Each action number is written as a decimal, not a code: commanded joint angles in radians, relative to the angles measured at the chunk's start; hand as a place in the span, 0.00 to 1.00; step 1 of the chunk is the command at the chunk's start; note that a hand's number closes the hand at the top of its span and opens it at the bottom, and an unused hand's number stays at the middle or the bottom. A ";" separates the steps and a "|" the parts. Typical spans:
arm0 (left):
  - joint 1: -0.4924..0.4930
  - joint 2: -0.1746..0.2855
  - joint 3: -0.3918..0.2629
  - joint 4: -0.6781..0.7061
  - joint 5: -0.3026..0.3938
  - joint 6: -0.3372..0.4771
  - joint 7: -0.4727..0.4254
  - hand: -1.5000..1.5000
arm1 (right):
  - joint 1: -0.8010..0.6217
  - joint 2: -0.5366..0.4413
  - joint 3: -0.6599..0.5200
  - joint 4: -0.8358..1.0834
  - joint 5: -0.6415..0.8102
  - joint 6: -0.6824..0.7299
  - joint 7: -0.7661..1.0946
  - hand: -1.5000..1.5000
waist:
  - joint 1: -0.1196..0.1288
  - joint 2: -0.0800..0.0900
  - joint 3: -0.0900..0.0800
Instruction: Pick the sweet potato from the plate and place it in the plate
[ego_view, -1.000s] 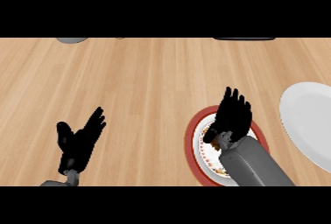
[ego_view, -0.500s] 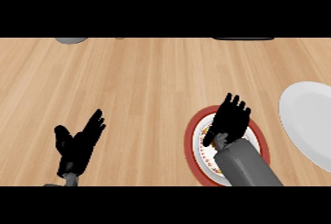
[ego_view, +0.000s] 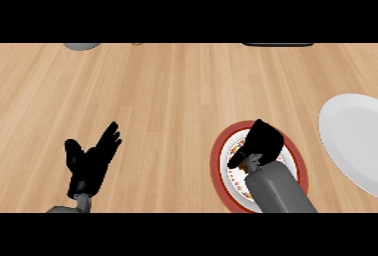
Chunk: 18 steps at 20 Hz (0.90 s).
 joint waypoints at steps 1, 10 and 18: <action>0.019 0.012 0.015 0.024 0.000 -0.024 -0.017 0.50 | -0.004 0.003 -0.004 0.069 0.012 0.102 0.066 1.00 | 0.001 0.006 0.000; 0.023 -0.039 0.010 0.054 -0.034 -0.024 -0.058 0.50 | -0.029 0.014 0.036 0.064 0.061 0.023 0.077 1.00 | 0.002 0.006 0.001; 0.010 -0.021 0.008 -0.024 -0.016 -0.029 0.029 0.50 | -0.157 0.014 0.082 0.063 0.016 -0.391 0.014 1.00 | 0.027 0.007 0.002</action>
